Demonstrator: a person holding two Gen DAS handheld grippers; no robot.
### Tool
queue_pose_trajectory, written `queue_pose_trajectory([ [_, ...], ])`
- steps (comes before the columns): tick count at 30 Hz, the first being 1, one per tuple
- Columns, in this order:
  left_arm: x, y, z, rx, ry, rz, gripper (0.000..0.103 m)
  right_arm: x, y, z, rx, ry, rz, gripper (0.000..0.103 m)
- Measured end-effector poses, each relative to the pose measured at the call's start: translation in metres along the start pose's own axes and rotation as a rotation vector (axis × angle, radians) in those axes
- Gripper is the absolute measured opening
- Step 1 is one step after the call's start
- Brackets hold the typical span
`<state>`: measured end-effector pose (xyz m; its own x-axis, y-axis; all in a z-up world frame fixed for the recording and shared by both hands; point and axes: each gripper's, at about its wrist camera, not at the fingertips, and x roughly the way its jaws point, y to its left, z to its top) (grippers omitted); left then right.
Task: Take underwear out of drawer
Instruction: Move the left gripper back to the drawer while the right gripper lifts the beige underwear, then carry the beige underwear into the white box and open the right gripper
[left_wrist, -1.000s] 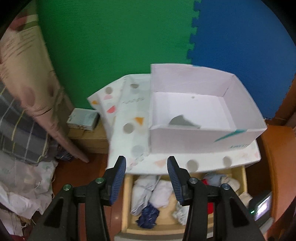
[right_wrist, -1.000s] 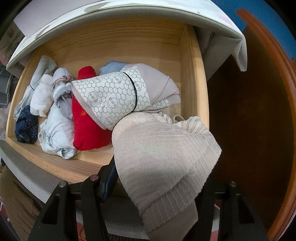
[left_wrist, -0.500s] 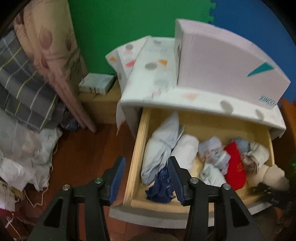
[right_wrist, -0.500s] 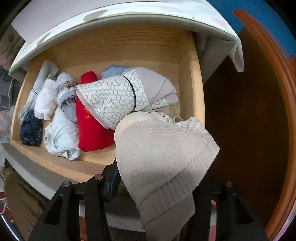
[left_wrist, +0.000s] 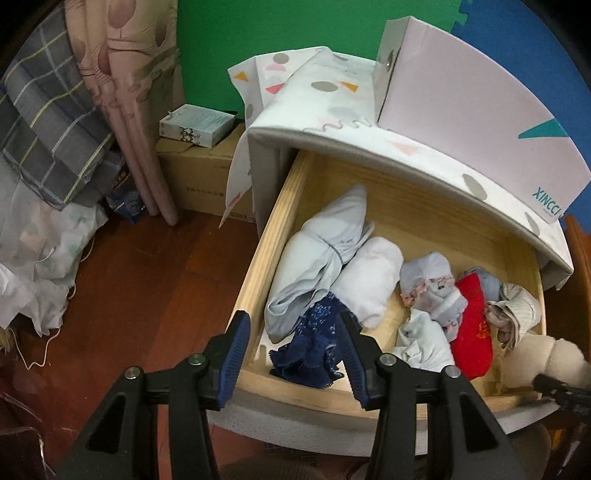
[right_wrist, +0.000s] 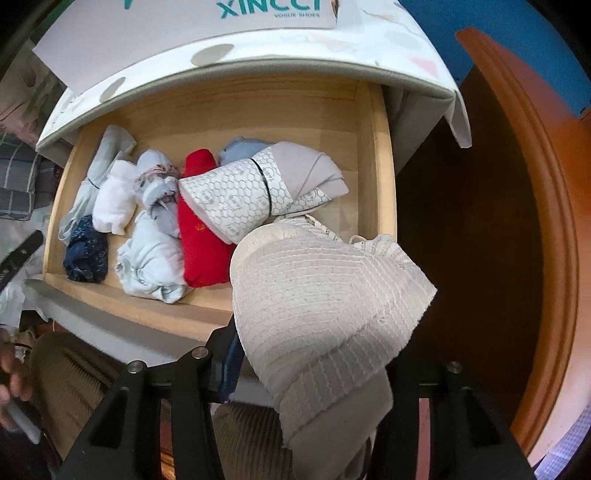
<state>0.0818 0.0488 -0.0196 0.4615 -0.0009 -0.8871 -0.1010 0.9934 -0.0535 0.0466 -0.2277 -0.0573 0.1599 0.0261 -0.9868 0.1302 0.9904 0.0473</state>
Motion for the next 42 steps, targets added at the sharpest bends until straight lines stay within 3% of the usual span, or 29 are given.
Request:
queue_pose_trajectory([
  [11, -0.003, -0.004, -0.011, 0.032, -0.044, 0.016, 0.051, -0.038, 0.004, -0.002, -0.009, -0.036, 0.037, 0.044],
  [21, -0.008, 0.003, -0.01, 0.011, -0.063, 0.006, 0.051, -0.114, 0.013, 0.021, -0.016, -0.172, 0.085, 0.044],
  [32, -0.01, 0.003, -0.011, 0.042, -0.079, 0.028, 0.051, -0.216, 0.021, 0.092, -0.013, -0.402, 0.104, 0.045],
  [36, -0.009, 0.002, -0.011, 0.055, -0.081, 0.034, 0.051, -0.225, 0.023, 0.129, 0.003, -0.441, 0.106, 0.045],
  [42, -0.006, 0.002, -0.011, 0.07, -0.082, 0.044, 0.051, -0.2, 0.026, 0.184, 0.043, -0.41, 0.104, 0.045],
])
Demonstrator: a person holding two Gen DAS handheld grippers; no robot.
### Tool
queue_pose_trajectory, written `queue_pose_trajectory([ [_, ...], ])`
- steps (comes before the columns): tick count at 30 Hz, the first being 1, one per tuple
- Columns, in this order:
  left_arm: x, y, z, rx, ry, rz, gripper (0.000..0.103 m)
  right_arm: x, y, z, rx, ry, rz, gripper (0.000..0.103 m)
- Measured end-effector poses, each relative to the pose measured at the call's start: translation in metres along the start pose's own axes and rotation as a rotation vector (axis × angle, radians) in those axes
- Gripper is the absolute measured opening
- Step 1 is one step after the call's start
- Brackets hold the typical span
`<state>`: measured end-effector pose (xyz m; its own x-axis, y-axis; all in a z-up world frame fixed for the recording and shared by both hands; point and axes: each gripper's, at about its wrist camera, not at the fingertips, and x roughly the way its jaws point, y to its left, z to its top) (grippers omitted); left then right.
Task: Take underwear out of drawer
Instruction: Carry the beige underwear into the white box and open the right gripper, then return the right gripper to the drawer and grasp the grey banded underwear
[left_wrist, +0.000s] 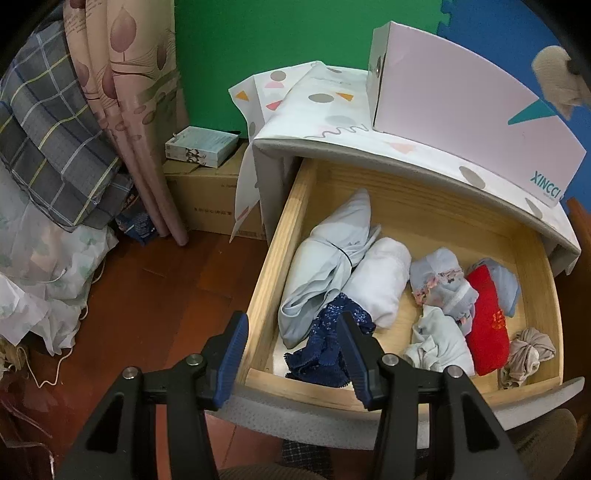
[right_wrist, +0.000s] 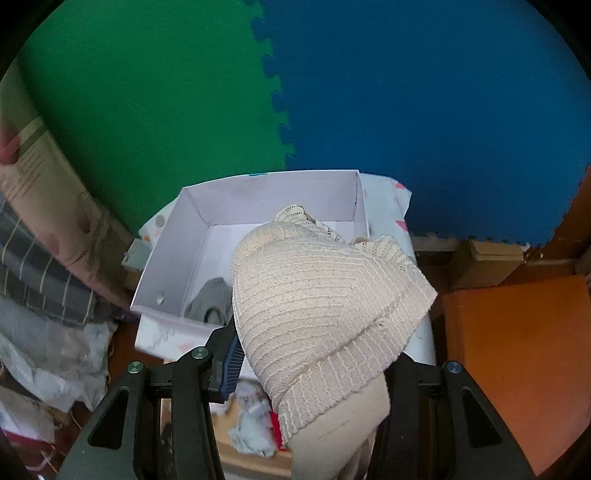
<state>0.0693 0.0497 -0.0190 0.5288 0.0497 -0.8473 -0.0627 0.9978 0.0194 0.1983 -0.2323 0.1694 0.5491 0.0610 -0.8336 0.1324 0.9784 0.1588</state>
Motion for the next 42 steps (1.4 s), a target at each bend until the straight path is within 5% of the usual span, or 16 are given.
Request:
queue_pose_trajectory([
  [10, 0.004, 0.007, 0.001, -0.015, 0.009, -0.026, 0.051, 0.084, 0.006, 0.019, 0.018, 0.074, -0.039, 0.046],
  [22, 0.004, 0.01, 0.002, -0.029, 0.008, -0.046, 0.051, 0.13, 0.005, 0.012, 0.02, 0.134, -0.07, 0.05],
  [42, 0.003, 0.012, 0.003, -0.03, 0.002, -0.046, 0.051, 0.065, 0.018, -0.003, -0.029, 0.115, -0.017, 0.069],
])
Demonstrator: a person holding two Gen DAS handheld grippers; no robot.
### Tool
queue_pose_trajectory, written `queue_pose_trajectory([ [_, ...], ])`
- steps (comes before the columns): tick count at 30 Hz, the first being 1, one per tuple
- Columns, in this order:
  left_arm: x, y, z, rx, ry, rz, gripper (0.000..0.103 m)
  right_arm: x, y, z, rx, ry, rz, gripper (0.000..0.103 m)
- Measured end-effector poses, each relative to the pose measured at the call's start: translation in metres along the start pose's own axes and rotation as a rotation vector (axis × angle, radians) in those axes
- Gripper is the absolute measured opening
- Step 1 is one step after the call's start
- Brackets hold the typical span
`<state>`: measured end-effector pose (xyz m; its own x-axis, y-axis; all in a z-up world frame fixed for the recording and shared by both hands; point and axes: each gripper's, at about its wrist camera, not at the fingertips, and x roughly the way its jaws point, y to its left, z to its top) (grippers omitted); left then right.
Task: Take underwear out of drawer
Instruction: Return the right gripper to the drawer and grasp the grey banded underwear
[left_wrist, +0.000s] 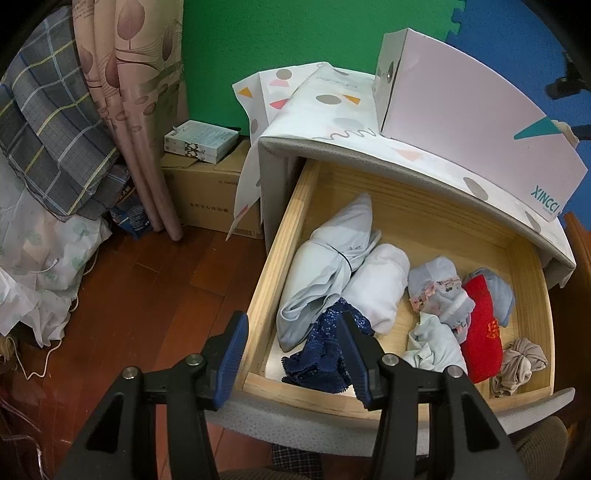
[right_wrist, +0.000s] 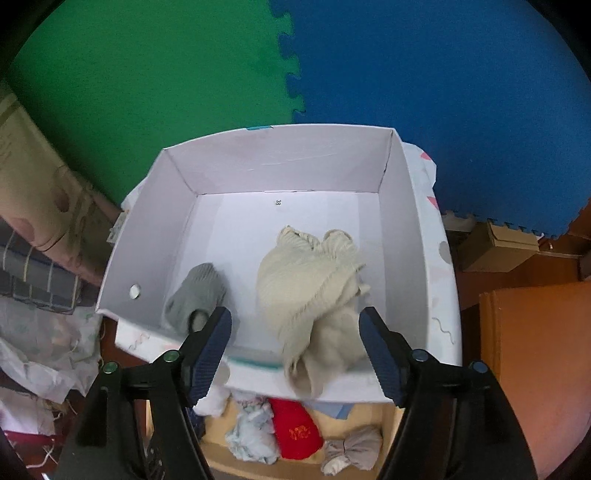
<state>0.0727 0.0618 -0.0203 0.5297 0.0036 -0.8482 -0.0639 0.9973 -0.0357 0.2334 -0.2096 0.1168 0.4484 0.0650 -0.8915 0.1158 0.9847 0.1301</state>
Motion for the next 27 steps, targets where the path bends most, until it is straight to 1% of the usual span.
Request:
queue_pose_trajectory([
  [3, -0.001, -0.001, 0.0, 0.0, -0.002, 0.001, 0.051, -0.017, 0.001, -0.014, -0.019, -0.005, 0.024, 0.069],
  [6, -0.001, -0.001, 0.0, -0.002, -0.001, -0.003, 0.051, -0.031, -0.004, -0.037, -0.028, 0.012, 0.045, 0.069],
  [11, -0.003, 0.0, -0.001, -0.006, 0.001, -0.005, 0.051, -0.038, -0.018, -0.086, -0.047, 0.073, 0.029, 0.069],
  [14, -0.003, 0.0, -0.001, -0.002, 0.003, -0.007, 0.051, -0.023, -0.029, -0.114, -0.052, 0.147, 0.002, 0.069],
  [17, -0.002, -0.001, -0.001, -0.003, 0.006, -0.007, 0.051, 0.004, -0.041, -0.141, -0.039, 0.238, -0.023, 0.069],
  [20, -0.001, 0.0, -0.001, -0.007, 0.015, -0.012, 0.051, 0.028, -0.051, -0.157, -0.009, 0.307, -0.034, 0.069],
  [24, 0.0, 0.0, 0.0, -0.009, 0.019, -0.011, 0.051, 0.056, -0.059, -0.177, 0.039, 0.376, -0.026, 0.069],
  [27, 0.001, 0.001, 0.0, -0.007, 0.02, -0.011, 0.051, 0.073, -0.062, -0.187, 0.086, 0.413, 0.009, 0.069],
])
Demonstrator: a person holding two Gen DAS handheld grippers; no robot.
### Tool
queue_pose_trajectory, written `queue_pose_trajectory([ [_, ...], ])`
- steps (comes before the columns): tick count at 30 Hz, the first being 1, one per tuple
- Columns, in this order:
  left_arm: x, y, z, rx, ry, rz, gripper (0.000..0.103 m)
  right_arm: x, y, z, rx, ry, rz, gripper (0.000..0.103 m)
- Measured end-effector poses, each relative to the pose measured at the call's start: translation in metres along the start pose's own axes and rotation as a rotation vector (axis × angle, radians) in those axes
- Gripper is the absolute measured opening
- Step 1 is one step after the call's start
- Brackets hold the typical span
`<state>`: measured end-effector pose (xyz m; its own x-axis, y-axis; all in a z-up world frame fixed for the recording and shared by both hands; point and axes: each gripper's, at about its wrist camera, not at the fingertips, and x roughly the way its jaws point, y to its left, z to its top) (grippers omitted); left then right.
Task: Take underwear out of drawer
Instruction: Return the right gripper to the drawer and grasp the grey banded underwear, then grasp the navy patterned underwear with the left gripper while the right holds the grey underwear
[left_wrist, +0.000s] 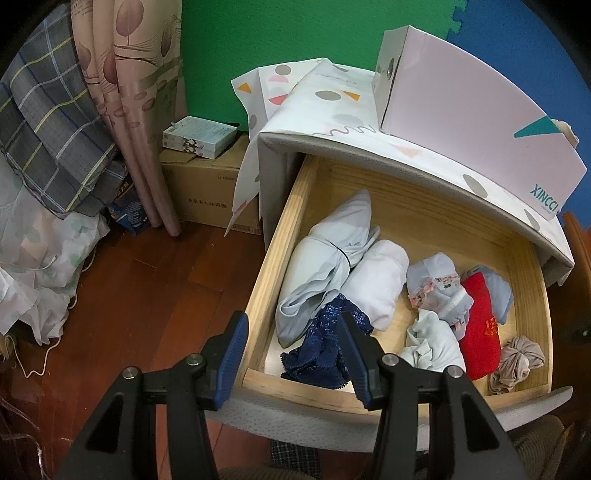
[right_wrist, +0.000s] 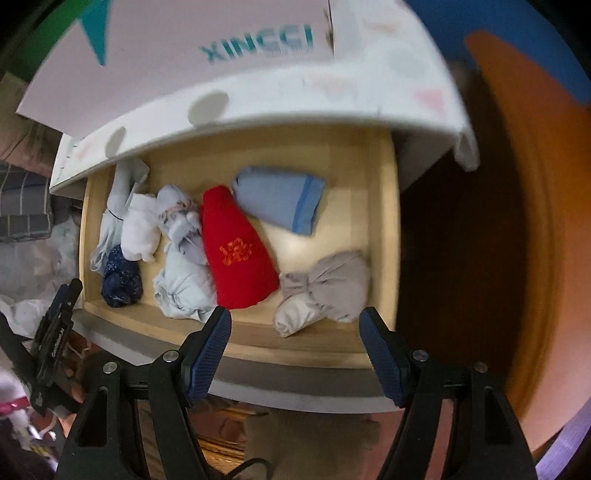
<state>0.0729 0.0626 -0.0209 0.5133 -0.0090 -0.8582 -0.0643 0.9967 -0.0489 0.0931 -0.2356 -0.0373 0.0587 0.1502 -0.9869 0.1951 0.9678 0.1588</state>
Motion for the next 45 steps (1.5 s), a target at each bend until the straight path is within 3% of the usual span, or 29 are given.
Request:
queue_pose_trajectory([
  [10, 0.0, 0.003, 0.0, -0.013, 0.006, -0.013, 0.051, 0.05, 0.003, 0.005, -0.021, 0.074, -0.046, 0.07],
  [12, 0.001, 0.004, 0.0, -0.016, 0.009, -0.016, 0.051, 0.058, 0.005, 0.01, -0.047, 0.095, -0.068, 0.078],
  [21, 0.002, 0.006, 0.001, -0.022, 0.014, -0.019, 0.051, 0.091, 0.007, 0.019, -0.113, 0.154, -0.15, 0.082],
  [25, 0.003, 0.006, 0.001, -0.029, 0.015, -0.022, 0.051, 0.102, 0.014, 0.017, -0.15, 0.182, -0.127, 0.083],
  [37, 0.005, 0.006, 0.001, -0.045, 0.037, -0.034, 0.051, 0.142, 0.036, 0.017, -0.259, 0.196, -0.217, 0.084],
  [40, 0.006, 0.007, 0.003, -0.056, 0.055, -0.064, 0.051, 0.148, 0.043, 0.016, -0.276, 0.191, -0.238, 0.084],
  [45, 0.015, 0.009, 0.018, -0.029, 0.174, -0.166, 0.051, 0.158, 0.059, 0.011, -0.303, 0.176, -0.257, 0.083],
])
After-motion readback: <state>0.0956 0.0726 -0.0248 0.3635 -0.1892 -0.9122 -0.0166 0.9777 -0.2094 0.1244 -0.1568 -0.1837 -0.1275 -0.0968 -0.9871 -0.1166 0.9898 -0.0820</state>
